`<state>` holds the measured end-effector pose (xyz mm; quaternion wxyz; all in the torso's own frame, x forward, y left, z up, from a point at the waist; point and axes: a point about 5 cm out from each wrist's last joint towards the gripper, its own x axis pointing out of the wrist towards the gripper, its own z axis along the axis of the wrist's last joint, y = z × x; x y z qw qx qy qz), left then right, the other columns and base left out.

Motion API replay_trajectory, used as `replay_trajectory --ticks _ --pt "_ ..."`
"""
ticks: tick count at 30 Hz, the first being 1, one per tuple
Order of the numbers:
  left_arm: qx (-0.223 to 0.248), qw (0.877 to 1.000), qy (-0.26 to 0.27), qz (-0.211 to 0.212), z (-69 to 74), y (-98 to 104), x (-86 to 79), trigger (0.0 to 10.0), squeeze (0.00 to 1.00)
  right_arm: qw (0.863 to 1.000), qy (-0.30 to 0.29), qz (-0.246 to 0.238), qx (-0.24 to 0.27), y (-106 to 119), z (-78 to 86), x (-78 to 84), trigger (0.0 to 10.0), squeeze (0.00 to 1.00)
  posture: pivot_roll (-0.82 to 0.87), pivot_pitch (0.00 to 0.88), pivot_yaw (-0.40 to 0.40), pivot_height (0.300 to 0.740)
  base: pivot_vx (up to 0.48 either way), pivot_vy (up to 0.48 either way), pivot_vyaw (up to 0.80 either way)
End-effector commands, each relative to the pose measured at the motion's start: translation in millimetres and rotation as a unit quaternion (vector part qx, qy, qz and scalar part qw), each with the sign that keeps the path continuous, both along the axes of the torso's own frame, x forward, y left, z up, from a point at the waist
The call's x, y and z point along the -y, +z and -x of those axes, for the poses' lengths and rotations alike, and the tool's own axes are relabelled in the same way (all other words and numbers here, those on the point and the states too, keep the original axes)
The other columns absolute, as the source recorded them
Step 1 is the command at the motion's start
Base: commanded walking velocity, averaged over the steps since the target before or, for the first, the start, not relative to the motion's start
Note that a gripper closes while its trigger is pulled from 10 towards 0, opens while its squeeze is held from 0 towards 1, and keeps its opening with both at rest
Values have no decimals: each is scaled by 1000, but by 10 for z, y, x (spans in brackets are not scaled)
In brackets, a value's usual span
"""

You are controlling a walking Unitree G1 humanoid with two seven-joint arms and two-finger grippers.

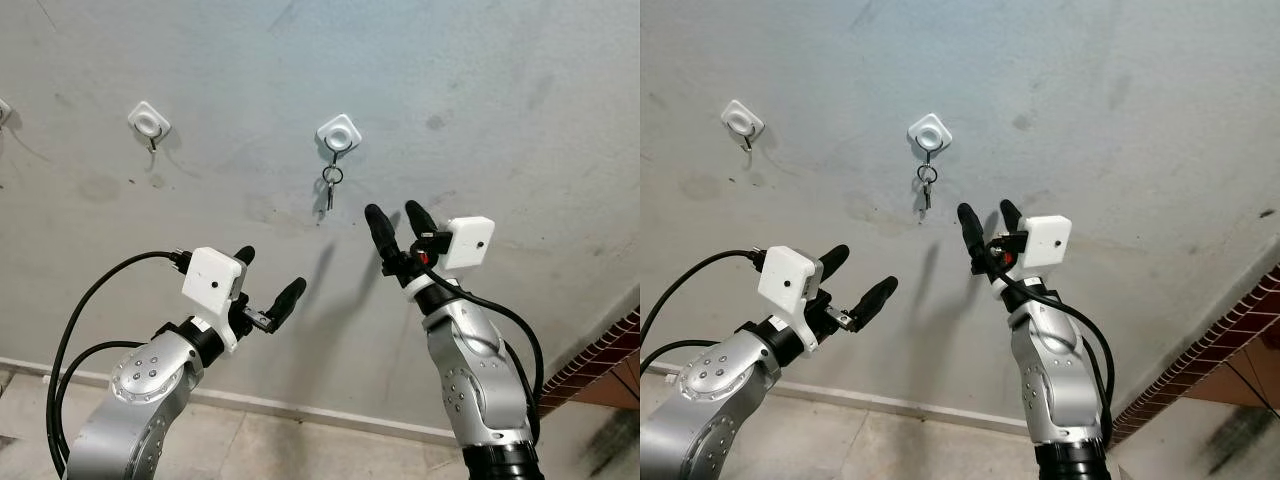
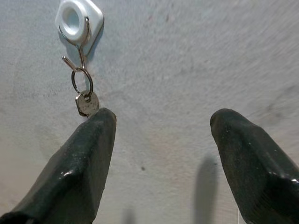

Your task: Hang keys on a hook

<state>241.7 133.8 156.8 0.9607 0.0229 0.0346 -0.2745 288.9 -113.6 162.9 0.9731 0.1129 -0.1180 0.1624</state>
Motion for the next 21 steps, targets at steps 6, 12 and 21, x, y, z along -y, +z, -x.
replay_trajectory --ticks 6,12,21 --pt "2 999 34 -17 -56 -60 -14 10000 0 1000 -19 20 2 59 141 128 10000 1000 183 0 -2 740 0 0 0" --pt "2 998 52 -24 -99 -84 -42 10000 0 999 -11 33 -5 100 176 110 10000 1000 182 0 -8 740 0 0 0" --pt "5 997 81 -1 -190 -109 2 10000 0 999 5 51 -14 120 278 85 10000 1000 135 0 -29 740 0 0 0"
